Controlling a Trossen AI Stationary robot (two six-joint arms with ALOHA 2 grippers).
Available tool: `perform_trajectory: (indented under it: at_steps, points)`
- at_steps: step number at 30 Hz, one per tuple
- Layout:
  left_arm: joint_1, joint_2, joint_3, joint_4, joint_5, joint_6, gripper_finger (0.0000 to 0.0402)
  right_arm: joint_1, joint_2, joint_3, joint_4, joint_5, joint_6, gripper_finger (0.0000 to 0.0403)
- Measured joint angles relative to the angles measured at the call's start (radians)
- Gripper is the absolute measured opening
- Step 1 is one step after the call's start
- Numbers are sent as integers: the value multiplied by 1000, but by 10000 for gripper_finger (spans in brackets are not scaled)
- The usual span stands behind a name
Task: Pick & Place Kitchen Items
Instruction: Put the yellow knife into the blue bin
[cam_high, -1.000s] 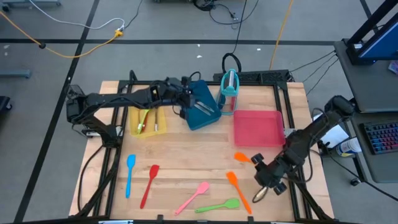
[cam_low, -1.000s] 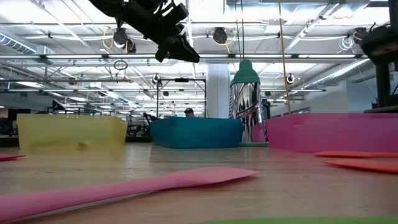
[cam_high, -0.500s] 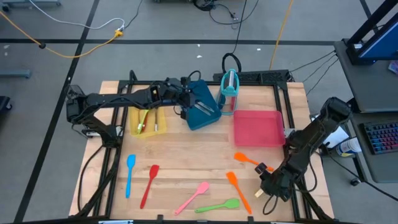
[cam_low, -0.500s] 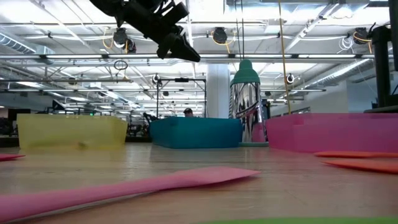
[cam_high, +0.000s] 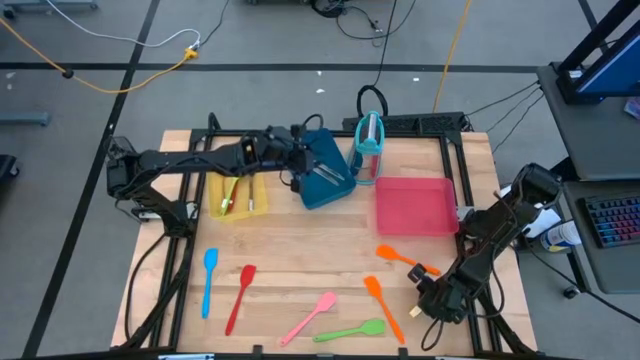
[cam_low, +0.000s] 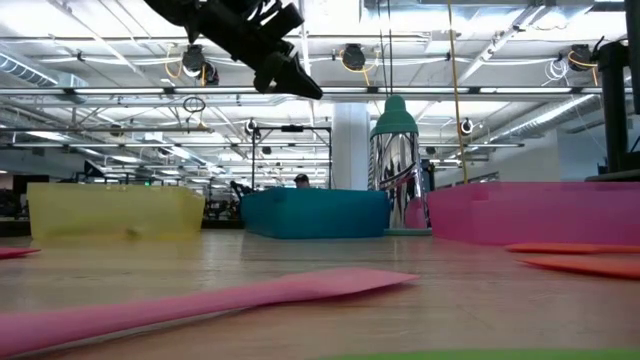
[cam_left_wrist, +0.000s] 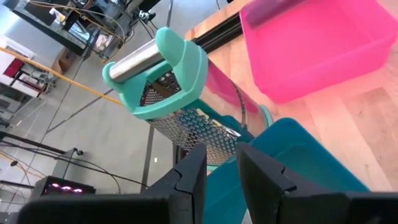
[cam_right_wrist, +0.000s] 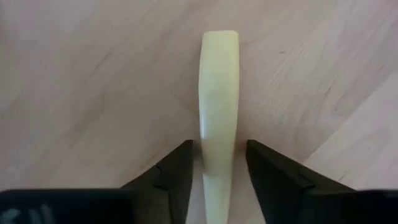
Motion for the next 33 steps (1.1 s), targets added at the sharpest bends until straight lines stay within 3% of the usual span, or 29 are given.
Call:
perform_trajectory:
  at_steps: [7, 18, 21, 33]
  points:
    - [-47, 0, 0, 20, -22, 34, 92, 0, 2, -3, 64, 24, -21, 57]
    - [-151, 0, 1, 130, -143, 36, 92, -47, -9, -5, 331, 126, 77, 70]
    - [-180, 0, 1, 137, -180, 36, 92, -75, -38, -5, 373, 202, 95, 70]
    - [-323, -16, 1, 127, -548, 63, 92, -265, -167, -4, 404, 446, 70, 67]
